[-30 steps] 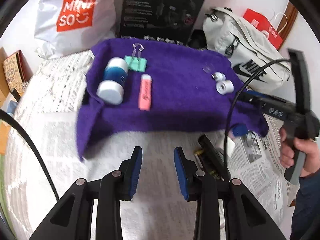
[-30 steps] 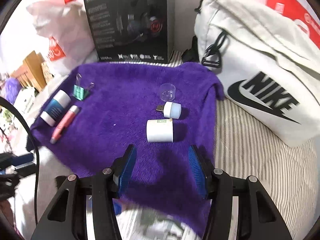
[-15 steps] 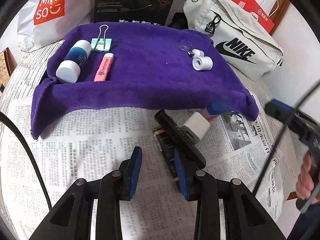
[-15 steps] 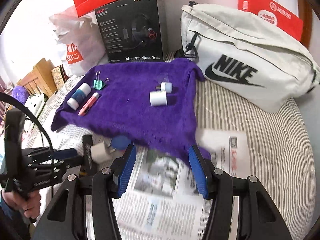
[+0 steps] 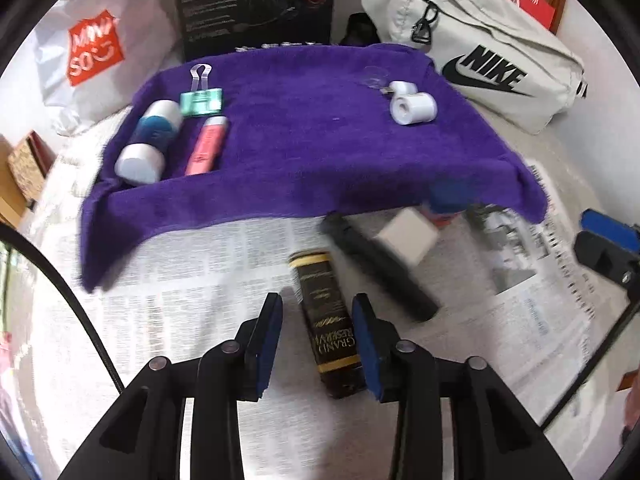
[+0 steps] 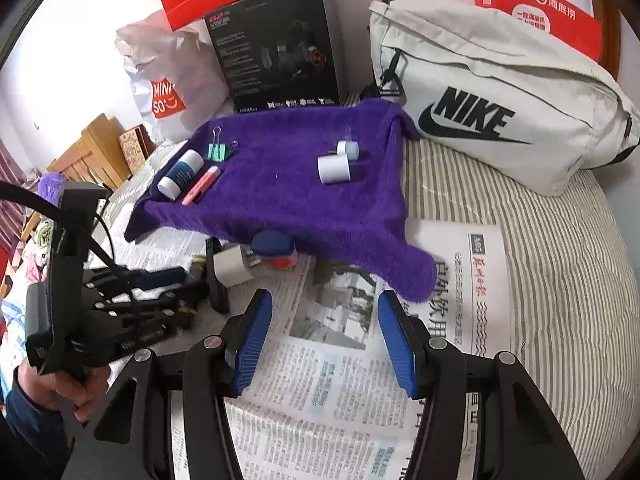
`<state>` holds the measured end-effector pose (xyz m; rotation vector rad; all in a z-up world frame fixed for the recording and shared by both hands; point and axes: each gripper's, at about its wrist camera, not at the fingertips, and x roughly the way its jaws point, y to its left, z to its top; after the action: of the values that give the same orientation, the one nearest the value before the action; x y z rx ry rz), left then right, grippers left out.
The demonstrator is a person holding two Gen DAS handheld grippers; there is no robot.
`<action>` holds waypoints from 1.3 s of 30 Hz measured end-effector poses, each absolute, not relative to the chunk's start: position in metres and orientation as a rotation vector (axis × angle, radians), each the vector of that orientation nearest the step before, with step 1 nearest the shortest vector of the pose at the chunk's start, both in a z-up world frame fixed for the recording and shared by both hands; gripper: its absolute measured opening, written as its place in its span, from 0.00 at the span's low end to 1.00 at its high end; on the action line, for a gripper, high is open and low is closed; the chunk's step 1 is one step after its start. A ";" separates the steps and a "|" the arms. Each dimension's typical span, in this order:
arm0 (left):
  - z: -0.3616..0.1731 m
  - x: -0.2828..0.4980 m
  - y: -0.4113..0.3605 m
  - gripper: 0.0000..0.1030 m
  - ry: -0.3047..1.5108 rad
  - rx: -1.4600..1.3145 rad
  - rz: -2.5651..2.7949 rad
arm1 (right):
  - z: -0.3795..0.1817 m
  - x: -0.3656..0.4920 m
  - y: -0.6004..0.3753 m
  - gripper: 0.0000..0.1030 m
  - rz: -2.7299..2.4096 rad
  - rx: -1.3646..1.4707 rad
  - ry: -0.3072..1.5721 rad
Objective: Organize rigid objects
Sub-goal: 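Move the left tool to the black-and-gold bottle and grasp it, then grasp the black stick with the right tool while the left tool holds the bottle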
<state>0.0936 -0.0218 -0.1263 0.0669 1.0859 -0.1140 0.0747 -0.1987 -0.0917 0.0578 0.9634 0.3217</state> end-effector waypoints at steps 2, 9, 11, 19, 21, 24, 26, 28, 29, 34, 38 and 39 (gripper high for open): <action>-0.126 0.090 -0.009 0.38 1.078 0.065 -0.108 | -0.093 0.071 -0.202 0.53 0.320 0.060 0.965; -0.127 0.090 -0.005 0.37 1.057 0.041 -0.132 | -0.102 0.069 -0.202 0.53 0.313 0.060 0.995; -0.128 0.089 -0.010 0.36 1.048 0.075 -0.139 | -0.103 0.068 -0.200 0.53 0.316 0.054 0.997; -0.127 0.088 -0.012 0.22 1.035 0.109 -0.201 | -0.110 0.068 -0.190 0.53 0.333 0.026 1.022; -0.127 0.085 -0.012 0.23 1.027 0.117 -0.209 | -0.111 0.067 -0.187 0.53 0.340 0.023 1.024; -0.127 0.083 -0.009 0.22 1.013 0.098 -0.210 | -0.114 0.068 -0.179 0.53 0.354 0.009 1.032; -0.127 0.082 -0.007 0.22 1.015 0.096 -0.207 | -0.116 0.069 -0.173 0.53 0.369 0.003 1.037; -0.126 0.079 -0.004 0.22 1.023 0.120 -0.179 | -0.118 0.071 -0.166 0.53 0.383 -0.003 1.041; -0.126 0.077 0.001 0.22 1.026 0.119 -0.166 | -0.119 0.071 -0.162 0.53 0.393 -0.005 1.039; -0.125 0.070 0.033 0.22 1.039 0.051 -0.129 | -0.123 0.078 -0.134 0.53 0.446 -0.048 1.012; -0.126 0.065 0.053 0.23 1.038 -0.034 -0.121 | -0.129 0.086 -0.113 0.46 0.484 -0.066 1.013; -0.126 0.064 0.055 0.23 1.039 -0.048 -0.120 | -0.131 0.088 -0.108 0.42 0.488 -0.075 1.017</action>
<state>0.0643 0.0552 -0.1261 -0.0482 1.0387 -0.1199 0.0885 -0.1081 -0.1311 -0.0752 1.0165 0.4879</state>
